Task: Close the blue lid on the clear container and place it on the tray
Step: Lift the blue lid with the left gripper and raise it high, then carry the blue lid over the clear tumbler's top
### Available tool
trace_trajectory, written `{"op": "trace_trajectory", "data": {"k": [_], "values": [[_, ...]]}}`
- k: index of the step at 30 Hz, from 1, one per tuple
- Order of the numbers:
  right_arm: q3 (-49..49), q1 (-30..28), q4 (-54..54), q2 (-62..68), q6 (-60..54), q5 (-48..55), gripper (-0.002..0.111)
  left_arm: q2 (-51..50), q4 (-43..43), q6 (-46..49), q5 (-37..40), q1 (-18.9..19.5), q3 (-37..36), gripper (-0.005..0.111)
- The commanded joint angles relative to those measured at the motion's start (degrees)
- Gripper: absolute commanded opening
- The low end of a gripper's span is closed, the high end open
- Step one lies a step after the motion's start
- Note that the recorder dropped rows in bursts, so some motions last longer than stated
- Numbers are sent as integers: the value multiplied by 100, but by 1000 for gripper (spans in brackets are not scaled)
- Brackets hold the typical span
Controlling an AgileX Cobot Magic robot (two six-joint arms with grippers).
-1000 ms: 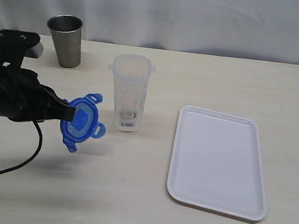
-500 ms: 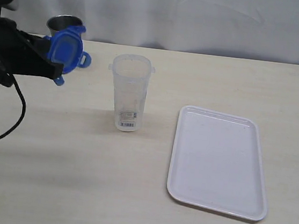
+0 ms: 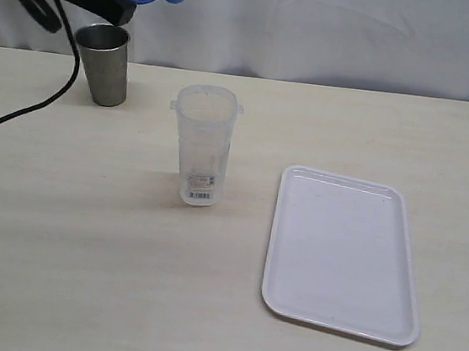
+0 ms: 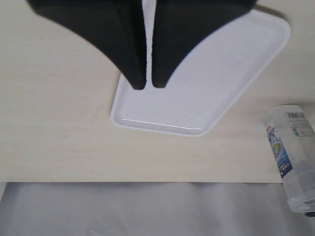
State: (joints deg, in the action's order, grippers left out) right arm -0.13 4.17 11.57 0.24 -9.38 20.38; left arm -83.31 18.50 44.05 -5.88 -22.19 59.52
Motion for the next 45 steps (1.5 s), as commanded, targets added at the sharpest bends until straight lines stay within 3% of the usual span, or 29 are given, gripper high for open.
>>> {"op": "trace_trajectory", "data": {"k": [1, 7, 16, 19, 23, 26, 33, 37, 45], "values": [[13, -33, -48, -24, -28, 12, 5, -595, -401, 268, 153, -47, 534, 0], [13, -33, -48, -24, -28, 12, 5, -1188, -912, 603, 62, -47, 1129, 0], [13, -33, -48, -24, -28, 12, 5, -1522, -725, 2267, -828, -47, 1447, 0], [13, -33, -48, -24, -28, 12, 5, -1522, 197, 3448, -1316, -73, 1447, 0], [13, -33, -48, -24, -28, 12, 5, -1641, 2641, 6368, -2873, -403, 1447, 0], [13, -33, -48, -24, -28, 12, 5, -1857, 3401, 7892, -3247, -658, 1447, 0], [13, -33, -48, -24, -28, 12, 5, -1918, 3895, 7861, -2329, -1254, 1425, 0], [13, -33, -48, -24, -28, 12, 5, -1918, 4006, 7861, -2302, -1567, 1385, 0], [13, -33, -48, -24, -28, 12, 5, -1918, 3732, 7872, -2332, -1704, 1385, 0]]}}
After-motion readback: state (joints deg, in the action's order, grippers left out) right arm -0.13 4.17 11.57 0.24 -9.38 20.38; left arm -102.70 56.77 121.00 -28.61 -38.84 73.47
